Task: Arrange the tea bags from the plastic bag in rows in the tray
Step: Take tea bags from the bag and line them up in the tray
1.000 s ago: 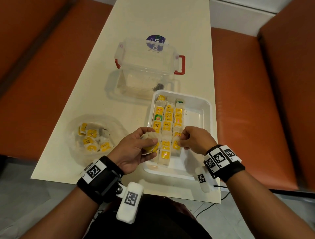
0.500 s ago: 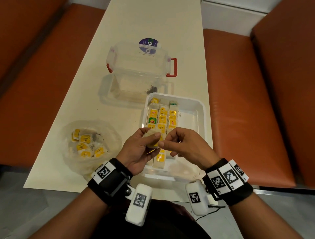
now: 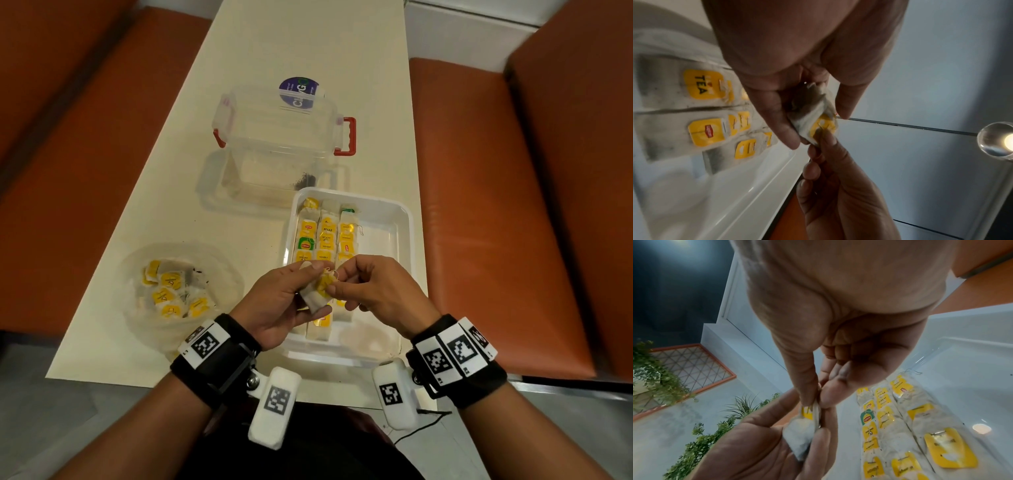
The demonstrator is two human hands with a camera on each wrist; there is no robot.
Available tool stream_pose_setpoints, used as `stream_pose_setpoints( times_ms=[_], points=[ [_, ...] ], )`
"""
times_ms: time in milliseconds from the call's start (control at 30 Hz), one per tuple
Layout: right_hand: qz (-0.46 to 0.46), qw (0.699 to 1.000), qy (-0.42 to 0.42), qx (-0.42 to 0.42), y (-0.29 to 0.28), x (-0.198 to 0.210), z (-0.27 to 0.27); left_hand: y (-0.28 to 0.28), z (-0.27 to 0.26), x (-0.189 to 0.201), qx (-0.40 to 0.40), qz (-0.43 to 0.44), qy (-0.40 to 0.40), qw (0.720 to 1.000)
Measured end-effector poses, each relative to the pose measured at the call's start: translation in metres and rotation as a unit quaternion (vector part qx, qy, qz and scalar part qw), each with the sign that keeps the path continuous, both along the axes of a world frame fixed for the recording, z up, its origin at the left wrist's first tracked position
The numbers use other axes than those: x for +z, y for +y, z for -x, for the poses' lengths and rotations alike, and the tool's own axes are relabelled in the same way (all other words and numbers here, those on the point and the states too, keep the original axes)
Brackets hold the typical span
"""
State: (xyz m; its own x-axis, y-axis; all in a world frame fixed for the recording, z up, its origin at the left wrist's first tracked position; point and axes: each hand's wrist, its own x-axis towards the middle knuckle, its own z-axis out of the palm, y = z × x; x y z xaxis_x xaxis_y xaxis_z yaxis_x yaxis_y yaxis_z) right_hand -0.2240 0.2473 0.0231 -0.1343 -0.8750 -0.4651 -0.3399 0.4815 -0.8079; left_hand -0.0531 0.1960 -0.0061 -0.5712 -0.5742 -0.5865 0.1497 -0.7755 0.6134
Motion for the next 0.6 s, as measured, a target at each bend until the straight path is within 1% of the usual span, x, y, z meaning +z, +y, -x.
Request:
stream_pose_setpoints(
  times_ms=[133, 233, 333, 500, 600],
  points=[
    [0.000, 1.000, -0.008, 0.005, 0.000, 0.001, 0.000, -0.001, -0.006, -0.001, -0.045, 0.022, -0.028, 0.998],
    [0.004, 1.000, -0.006, 0.003, -0.001, 0.002, 0.000, -0.001, -0.008, -0.001, -0.058, 0.034, -0.033, 0.997],
    [0.004, 1.000, -0.011, -0.008, -0.001, 0.005, 0.002, -0.002, -0.009, -0.002, -0.053, 0.036, -0.027, 0.998],
    [0.001, 1.000, -0.023, -0.011, -0.001, 0.010, 0.003, -0.004, -0.010, -0.001, -0.027, 0.008, -0.015, 0.999],
    [-0.002, 0.999, -0.036, -0.012, 0.000, 0.011, 0.005, -0.005, -0.012, 0.000, -0.021, 0.007, -0.013, 1.000]
  ],
)
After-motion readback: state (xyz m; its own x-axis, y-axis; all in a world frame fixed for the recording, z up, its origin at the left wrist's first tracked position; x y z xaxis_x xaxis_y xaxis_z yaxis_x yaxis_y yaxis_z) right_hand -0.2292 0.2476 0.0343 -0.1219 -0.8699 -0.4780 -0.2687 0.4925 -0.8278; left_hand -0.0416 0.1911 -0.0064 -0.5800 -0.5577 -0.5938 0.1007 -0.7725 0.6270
